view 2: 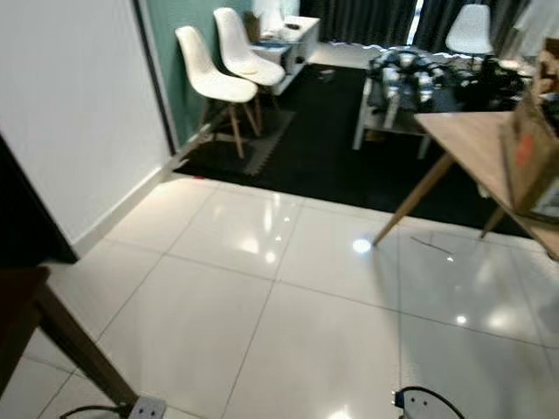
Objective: Picking trash to rubbish bin
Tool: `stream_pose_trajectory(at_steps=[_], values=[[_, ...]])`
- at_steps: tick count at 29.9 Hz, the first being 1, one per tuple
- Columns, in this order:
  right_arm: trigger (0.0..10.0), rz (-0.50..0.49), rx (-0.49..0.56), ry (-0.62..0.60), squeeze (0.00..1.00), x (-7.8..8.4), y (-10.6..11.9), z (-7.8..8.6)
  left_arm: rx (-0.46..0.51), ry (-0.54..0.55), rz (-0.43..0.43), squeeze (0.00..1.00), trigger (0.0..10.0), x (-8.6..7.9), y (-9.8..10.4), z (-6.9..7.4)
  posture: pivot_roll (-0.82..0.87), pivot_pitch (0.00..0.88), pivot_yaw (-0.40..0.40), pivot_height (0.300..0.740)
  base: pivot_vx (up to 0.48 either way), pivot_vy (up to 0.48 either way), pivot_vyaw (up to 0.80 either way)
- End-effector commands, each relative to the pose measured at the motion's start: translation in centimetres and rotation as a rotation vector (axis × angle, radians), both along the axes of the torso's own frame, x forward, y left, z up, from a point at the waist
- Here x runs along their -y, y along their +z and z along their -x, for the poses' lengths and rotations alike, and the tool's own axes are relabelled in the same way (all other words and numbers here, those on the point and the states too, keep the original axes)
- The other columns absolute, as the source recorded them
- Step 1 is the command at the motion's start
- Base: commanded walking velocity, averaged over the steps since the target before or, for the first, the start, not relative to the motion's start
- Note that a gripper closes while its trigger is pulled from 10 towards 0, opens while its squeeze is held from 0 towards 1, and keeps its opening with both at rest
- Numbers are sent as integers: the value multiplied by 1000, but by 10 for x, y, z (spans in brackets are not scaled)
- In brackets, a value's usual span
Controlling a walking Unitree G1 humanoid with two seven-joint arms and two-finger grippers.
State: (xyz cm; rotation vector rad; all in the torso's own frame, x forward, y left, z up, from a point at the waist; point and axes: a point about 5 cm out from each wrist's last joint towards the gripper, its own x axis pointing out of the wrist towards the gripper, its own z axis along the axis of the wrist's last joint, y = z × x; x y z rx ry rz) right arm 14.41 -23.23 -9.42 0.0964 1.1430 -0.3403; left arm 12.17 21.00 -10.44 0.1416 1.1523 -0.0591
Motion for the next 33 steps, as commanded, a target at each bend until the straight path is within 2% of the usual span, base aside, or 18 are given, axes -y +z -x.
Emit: stream_pose_trajectory(at_steps=[1, 18, 33], values=[[10000, -6, -13, 2, 0, -1, -2, 5, -21, -1, 2, 0, 10000, 2, -2, 6, 42, 12, -11, 740, 0, 0, -800], [10000, -7, -16, 9, 0, -2, -3, 7, -13, 3, 0, 0, 10000, 2, -1, 3, 37, 15, -6, 740, 0, 0, -794], [10000, -13, -23, 14, 0, -4, -4, 10, -26, 4, -6, 0, 10000, -1, -2, 6, 43, 17, -3, 740, 0, 0, -792]])
